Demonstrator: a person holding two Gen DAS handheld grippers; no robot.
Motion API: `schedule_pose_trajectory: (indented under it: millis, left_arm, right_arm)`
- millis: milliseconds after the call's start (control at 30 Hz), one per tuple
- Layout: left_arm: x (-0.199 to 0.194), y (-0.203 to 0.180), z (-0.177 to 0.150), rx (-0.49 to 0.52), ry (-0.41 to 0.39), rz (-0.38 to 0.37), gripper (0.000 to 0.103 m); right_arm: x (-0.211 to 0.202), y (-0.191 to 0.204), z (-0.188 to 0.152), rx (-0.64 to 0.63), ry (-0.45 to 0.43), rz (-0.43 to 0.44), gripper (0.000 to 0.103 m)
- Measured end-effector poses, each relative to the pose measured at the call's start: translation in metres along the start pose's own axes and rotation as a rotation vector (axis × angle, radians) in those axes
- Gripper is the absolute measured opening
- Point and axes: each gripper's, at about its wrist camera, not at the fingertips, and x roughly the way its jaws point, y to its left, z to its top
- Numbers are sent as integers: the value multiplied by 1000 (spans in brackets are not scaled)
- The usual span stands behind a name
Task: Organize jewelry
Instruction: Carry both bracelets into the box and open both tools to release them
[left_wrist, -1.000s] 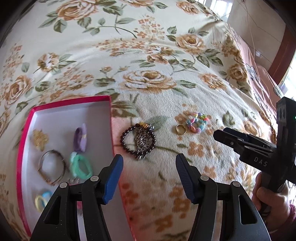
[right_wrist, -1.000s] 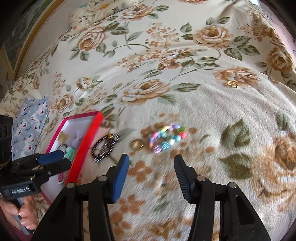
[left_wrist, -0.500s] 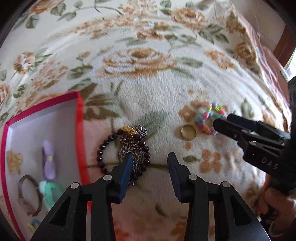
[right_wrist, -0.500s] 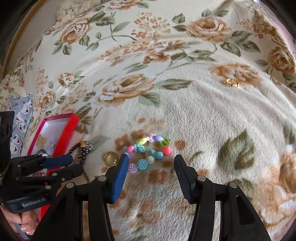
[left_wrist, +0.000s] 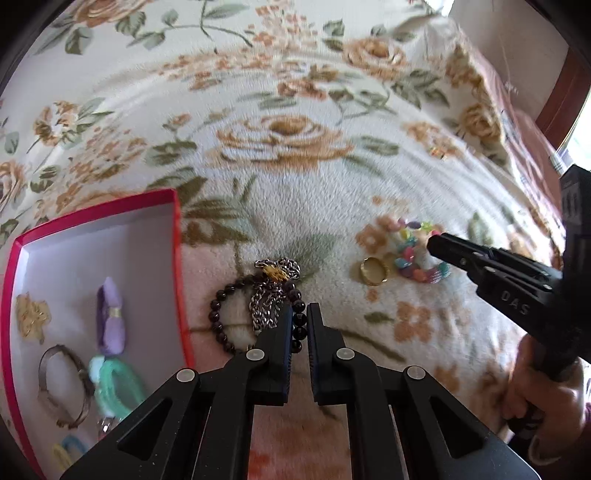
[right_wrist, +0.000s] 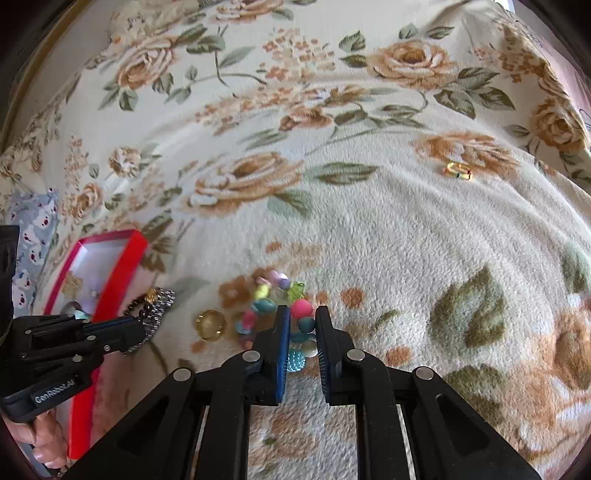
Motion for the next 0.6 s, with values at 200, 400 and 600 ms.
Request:
schedule_pose_trajectory:
  millis: [200,400,600]
  left_arm:
    - [-37,8,-12,-29,-47,-45,6]
    - [-73,13,-25,-49,-99,-77,6]
    - [-101,22,-43,-78,-127,-98,6]
  right_arm:
    - [-22,9,-3,-4,-34,46,13]
    - [-45,21,-6,-23,-60,86,13]
    - [-66,34,-14,-51,-74,139,13]
